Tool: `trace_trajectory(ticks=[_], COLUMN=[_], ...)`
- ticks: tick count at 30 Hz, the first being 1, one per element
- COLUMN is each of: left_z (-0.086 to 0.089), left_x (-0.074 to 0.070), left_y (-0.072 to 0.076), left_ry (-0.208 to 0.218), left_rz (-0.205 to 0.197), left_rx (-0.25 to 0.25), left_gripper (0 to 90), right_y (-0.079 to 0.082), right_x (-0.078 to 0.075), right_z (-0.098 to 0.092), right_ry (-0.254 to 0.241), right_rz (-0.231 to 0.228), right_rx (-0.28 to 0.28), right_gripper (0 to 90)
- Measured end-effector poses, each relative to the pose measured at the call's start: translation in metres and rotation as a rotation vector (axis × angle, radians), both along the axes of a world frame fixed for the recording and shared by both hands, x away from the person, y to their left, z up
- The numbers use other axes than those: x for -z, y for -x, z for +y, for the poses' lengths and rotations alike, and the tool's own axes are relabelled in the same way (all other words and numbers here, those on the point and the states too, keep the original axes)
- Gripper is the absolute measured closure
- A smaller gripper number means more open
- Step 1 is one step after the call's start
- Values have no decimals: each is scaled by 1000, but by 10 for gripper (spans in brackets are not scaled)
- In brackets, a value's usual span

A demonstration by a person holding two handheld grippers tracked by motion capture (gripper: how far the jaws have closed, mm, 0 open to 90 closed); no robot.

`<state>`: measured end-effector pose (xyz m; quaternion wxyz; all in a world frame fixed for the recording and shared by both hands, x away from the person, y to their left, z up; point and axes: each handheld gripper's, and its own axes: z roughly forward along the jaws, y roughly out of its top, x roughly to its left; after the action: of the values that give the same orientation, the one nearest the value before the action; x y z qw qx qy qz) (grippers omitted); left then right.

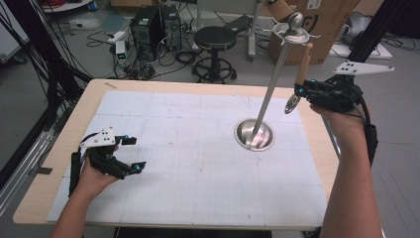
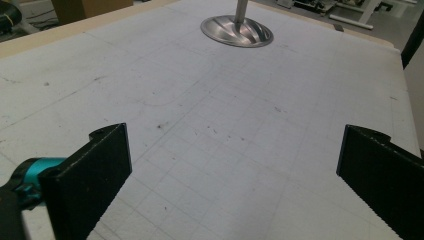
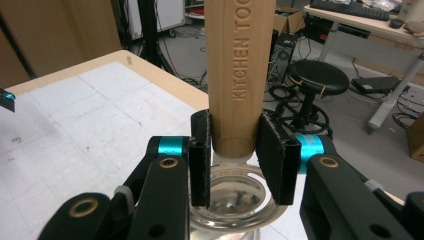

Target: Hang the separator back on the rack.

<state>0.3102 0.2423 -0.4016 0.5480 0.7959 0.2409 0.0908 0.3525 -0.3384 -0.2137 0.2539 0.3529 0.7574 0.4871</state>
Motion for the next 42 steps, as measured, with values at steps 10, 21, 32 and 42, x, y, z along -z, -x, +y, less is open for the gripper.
trace_trajectory(ticks=[10, 21, 32, 42], left_z=[2, 1, 0, 0], left_x=[-1, 0, 0, 0], left_y=[0, 0, 0, 1], left_ry=[6, 7, 3, 6], left_rz=[2, 4, 0, 3], left_rx=[0, 5, 2, 4], left_gripper=[16, 16, 16, 16], right_y=[-5, -6, 6, 26], right_x=[1, -1, 0, -6], right_z=[6, 8, 5, 8], right_ry=[1, 4, 6, 13], right_rz=[5, -9, -2, -32], right_rx=[2, 18, 19, -22], right_gripper=[683, 601, 523, 483])
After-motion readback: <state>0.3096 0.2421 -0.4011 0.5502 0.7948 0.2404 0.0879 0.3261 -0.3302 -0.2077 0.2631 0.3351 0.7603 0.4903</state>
